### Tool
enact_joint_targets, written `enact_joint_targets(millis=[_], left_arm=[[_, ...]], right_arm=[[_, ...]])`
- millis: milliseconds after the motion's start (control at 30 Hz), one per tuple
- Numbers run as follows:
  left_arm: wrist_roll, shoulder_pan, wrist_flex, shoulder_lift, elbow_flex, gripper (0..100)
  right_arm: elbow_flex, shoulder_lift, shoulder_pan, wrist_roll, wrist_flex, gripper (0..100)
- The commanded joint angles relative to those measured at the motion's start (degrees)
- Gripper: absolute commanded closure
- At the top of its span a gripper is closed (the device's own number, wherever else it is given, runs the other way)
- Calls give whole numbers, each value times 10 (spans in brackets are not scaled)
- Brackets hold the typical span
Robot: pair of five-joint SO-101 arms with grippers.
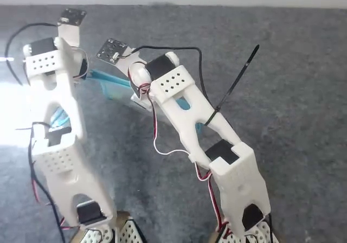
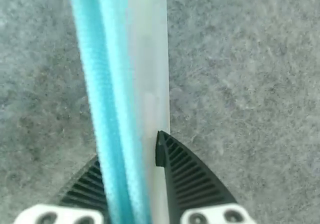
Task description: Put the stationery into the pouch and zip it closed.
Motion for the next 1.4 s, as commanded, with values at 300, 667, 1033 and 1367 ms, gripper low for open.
enact_joint_targets(millis=[300, 667, 1033, 1367], left_arm=[[-4, -27, 42, 162, -157, 989], [-34, -6, 62, 198, -166, 990], [-44, 6, 156, 128, -284, 990], [-43, 48, 172, 38, -261, 987]], right_arm=[[-12, -107, 45, -20, 15, 992], [-10, -122, 52, -22, 18, 992], [-14, -27, 7, -19, 25, 981], [-14, -8, -17, -16, 20, 827]])
